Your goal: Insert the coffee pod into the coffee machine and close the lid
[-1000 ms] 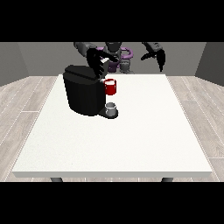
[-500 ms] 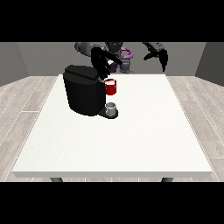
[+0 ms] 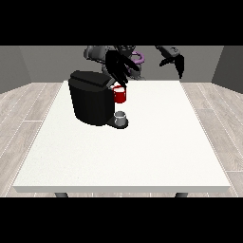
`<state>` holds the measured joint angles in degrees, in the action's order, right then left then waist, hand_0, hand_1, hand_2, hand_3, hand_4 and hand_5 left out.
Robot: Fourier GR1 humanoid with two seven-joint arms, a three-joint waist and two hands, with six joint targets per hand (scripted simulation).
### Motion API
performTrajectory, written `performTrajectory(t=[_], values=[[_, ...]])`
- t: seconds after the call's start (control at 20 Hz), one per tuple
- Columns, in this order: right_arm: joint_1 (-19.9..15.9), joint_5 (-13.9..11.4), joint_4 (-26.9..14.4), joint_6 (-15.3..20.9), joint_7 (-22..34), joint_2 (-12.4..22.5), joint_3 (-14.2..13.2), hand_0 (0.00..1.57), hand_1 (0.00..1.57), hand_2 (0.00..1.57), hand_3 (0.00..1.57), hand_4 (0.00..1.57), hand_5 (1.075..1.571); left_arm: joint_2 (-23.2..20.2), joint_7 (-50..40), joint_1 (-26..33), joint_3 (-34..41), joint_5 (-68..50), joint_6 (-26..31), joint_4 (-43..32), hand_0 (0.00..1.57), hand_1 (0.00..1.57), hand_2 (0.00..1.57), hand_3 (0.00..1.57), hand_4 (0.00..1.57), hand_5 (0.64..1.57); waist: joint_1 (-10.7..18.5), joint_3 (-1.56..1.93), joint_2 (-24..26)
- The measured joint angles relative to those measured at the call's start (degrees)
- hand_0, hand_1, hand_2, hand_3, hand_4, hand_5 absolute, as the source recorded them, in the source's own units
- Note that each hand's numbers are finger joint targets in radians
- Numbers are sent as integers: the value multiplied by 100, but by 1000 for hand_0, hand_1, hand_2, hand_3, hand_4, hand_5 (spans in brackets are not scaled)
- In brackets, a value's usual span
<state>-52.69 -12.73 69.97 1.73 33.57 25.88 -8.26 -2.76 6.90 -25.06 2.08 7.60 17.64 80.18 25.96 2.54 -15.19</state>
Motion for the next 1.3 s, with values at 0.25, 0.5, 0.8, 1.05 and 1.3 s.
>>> performTrajectory(t=[0.25,0.5,0.8,1.05,1.3], values=[[-246,115,258,-27,-114,-13,-145,0,0,0,0,0,1571,38,-1,-242,-76,-25,78,0,0,0,0,0,215,1571,428,-40,-285],[-771,310,310,11,-937,-400,-26,0,0,0,0,133,1571,2,-47,-514,-84,-82,164,100,0,0,0,0,297,1571,787,-193,-610],[-1162,343,-118,55,-1620,-674,52,0,0,0,0,0,1571,16,-267,-601,-81,-156,178,244,0,0,0,0,341,1571,777,-242,-695],[-1065,403,-195,26,-2150,-1135,293,0,0,0,0,172,1571,5,-174,-331,-22,-160,121,226,0,0,0,0,246,1571,425,-252,-467],[-581,413,-109,56,-2767,-1769,683,0,0,0,0,259,1571,-67,-150,47,148,-247,96,158,0,0,0,0,266,1571,-22,-255,-67]])
